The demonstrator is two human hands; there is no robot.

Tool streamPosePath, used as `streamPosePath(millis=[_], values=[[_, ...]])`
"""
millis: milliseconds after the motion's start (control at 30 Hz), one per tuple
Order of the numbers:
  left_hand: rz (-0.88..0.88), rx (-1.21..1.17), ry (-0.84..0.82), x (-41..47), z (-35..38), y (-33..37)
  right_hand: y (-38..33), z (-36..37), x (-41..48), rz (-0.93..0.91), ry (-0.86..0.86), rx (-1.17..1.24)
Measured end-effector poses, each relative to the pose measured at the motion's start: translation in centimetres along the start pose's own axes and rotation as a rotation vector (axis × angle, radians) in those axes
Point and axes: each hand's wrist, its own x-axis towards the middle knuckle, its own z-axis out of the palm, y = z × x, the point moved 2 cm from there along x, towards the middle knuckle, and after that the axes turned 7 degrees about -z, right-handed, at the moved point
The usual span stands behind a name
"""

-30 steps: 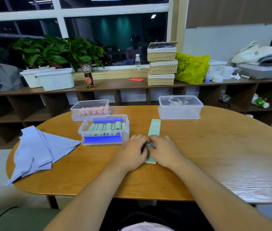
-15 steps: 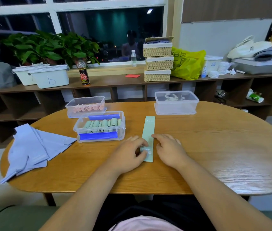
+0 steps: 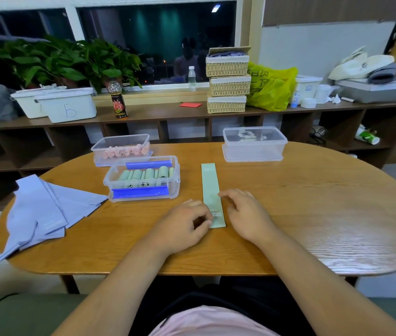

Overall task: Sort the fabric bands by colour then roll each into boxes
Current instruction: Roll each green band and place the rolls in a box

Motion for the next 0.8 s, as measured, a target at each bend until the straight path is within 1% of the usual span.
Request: streamPosePath(millis=[100,233,367,467,633,800], values=[[-0.004,-0.005,0.016,-0.2,-0.1,0.0,0.1,-0.4,-1.3,-0.029,0.002,0.072],[0.000,0.030,-0.017,-0.2,-0.1,0.1,0.3,-0.8,-2.7,-0.056,0.009,0.140],[-0.042,0.015,0.029,-0.3,-0.1,0.3,0.0,-1.1,-3.1,-0.077,-0.007,0.187],[-0.095,-0.028,0.056,-0.4,-0.4,0.4,-0.6,-0.9,-3.2,-0.124,-0.033,0.166],[-0.097,-0.078,0.041,-0.8,-0.4,0.8,-1.2,-0.6,-3.5,-0.211,-0.045,0.057],[-0.127,-0.085,0.083,-0.8,-0.2,0.4,-1.1,-0.6,-3.5,-0.212,-0.002,0.094]])
